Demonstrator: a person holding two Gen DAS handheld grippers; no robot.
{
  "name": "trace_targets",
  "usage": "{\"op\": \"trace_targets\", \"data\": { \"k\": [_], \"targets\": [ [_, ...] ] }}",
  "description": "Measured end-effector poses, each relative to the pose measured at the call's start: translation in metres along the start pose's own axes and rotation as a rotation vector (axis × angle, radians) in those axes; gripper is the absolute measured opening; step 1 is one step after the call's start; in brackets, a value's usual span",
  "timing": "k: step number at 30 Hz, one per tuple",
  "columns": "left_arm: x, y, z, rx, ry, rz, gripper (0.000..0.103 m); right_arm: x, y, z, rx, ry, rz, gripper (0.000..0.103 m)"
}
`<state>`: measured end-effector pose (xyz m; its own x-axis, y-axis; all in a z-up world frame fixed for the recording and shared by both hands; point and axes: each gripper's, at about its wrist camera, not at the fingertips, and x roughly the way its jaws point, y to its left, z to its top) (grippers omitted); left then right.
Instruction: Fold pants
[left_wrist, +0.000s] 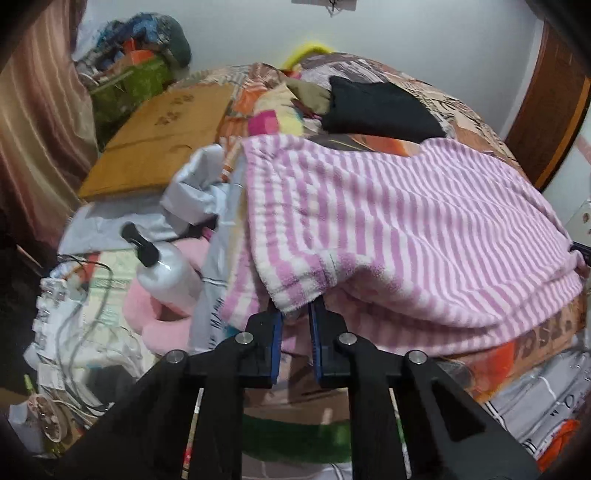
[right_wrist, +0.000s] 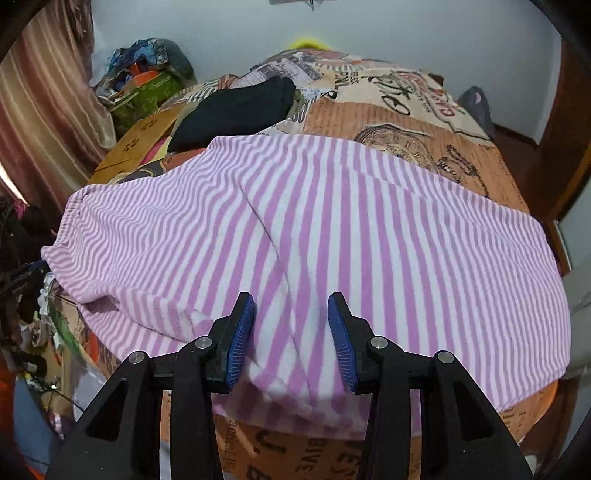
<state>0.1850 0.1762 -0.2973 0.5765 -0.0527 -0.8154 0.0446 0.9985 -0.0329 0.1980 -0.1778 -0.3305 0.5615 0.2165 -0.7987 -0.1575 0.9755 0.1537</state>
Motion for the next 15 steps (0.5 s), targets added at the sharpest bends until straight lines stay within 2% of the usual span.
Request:
{"op": "trace_targets", "data": {
  "k": [4, 6, 11, 13, 15],
  "targets": [
    [-0.013, 0.014, 0.008, -0.029, -0.044, 0.019, 0.009, -0.004, 0.007, -0.005, -0.023, 0.002, -0.016, 0.040],
    [-0.012, 0.019, 0.009, -0.031, -0.041, 0.026, 0.009, -0.005, 0.008, -0.010, -0.030, 0.001, -0.020, 0.041],
    [0.000, 0.019, -0.008, -0.019, 0.016, 0.061, 0.009, -0.013, 0.006, -0.025, -0.028, -0.012, -0.024, 0.041],
    [0.005, 0.025, -0.018, -0.034, 0.054, 0.117, 0.009, -0.017, 0.003, -0.028, -0.025, -0.013, -0.027, 0.041],
    [0.002, 0.035, -0.025, -0.081, 0.073, 0.101, 0.009, -0.022, -0.001, -0.031, -0.017, -0.015, -0.033, 0.041]
  ]
}}
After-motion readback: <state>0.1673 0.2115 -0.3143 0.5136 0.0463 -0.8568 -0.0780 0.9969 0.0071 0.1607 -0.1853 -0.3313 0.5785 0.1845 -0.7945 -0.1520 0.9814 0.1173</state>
